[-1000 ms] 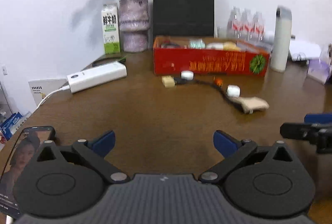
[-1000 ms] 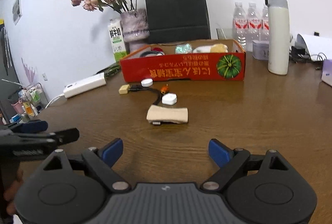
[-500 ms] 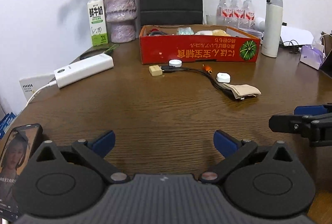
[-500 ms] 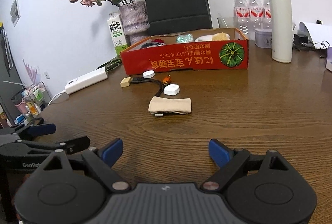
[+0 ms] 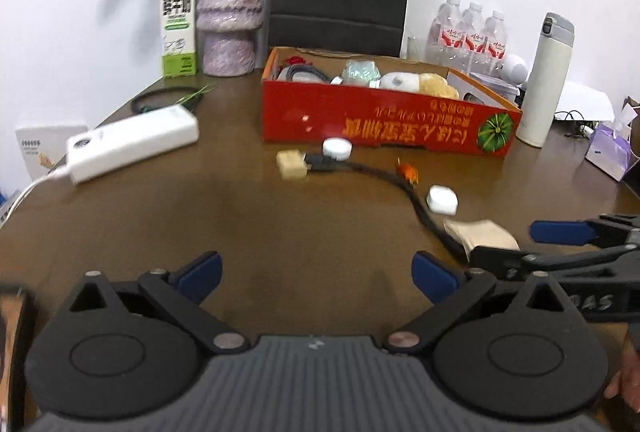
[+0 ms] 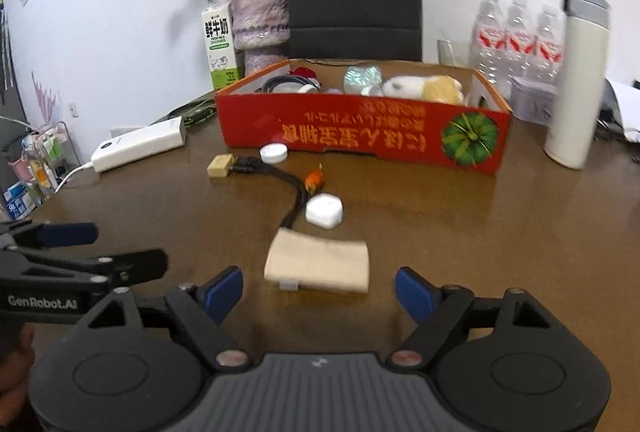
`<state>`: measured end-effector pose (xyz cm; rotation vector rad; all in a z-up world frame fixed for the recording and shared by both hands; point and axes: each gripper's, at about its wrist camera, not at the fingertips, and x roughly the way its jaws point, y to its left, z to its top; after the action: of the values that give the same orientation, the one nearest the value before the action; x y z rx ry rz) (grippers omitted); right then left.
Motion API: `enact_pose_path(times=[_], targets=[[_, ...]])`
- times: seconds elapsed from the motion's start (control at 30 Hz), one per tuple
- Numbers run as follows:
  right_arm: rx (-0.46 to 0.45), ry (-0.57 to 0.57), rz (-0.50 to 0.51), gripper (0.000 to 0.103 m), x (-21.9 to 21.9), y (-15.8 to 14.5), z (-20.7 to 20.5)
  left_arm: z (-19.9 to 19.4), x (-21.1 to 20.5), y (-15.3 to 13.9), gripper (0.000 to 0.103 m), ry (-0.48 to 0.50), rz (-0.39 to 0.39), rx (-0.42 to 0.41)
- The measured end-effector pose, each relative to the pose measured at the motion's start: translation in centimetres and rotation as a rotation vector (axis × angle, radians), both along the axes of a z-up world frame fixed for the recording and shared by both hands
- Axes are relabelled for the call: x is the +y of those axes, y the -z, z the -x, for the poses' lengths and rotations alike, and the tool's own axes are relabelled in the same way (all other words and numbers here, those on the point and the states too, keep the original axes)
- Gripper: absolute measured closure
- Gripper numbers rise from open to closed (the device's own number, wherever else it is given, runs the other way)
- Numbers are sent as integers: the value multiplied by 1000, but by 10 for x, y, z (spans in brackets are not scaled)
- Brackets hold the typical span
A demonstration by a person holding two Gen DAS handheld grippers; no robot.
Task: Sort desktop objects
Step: 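Grasp the beige cloth with the right tool while the left tool grasps a small white cap, then carry the beige cloth and white cap into the cardboard box and release both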
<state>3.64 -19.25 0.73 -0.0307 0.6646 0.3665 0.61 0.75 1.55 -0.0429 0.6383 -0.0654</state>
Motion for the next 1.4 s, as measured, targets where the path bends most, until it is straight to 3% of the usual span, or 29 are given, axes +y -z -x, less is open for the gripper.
enact_pose_path(times=[0.07, 0.13, 0.23, 0.3, 0.43, 0.53, 0.63, 0.67, 0.73, 0.83, 0.87, 1.03, 1.27, 1.4], targets=[[14, 3, 12, 32, 5, 3, -14, -12, -3, -1, 2, 9, 5, -3], [38, -13, 19, 54, 7, 8, -23, -21, -5, -4, 4, 5, 16, -10], [12, -31, 56, 73, 5, 8, -20, -32, -18, -10, 13, 66, 38, -38], [27, -30, 10, 78, -11, 8, -18, -41, -33, -10, 21, 125, 26, -40], [85, 23, -154, 82, -49, 9, -15, -57, -68, -3, 38, 235, -15, -28], [73, 69, -183, 87, -66, 7, -5, -64, -84, 6, 51, 253, -31, 19], [32, 103, -208, 87, -82, 2, 3, -66, -94, 9, 51, 246, -36, 31], [14, 121, -205, 87, -87, 1, 5, -66, -98, 8, 43, 232, -58, -2], [1, 140, -202, 87, -94, 0, 6, -69, -109, 10, 42, 227, -133, -45], [0, 138, -225, 87, -98, -1, 8, -86, -118, 14, 76, 259, -184, 30], [-6, 134, -224, 87, -99, -1, 10, -86, -119, 13, 76, 269, -190, 25], [-20, 132, -237, 87, -101, -4, 23, -62, -120, 11, 77, 321, -159, 32], [-43, 105, -245, 87, -97, -10, 49, 19, -89, -35, 77, 261, 20, -84], [-67, 73, -239, 87, -85, -18, 63, 43, -72, -55, 77, 209, 63, -112]])
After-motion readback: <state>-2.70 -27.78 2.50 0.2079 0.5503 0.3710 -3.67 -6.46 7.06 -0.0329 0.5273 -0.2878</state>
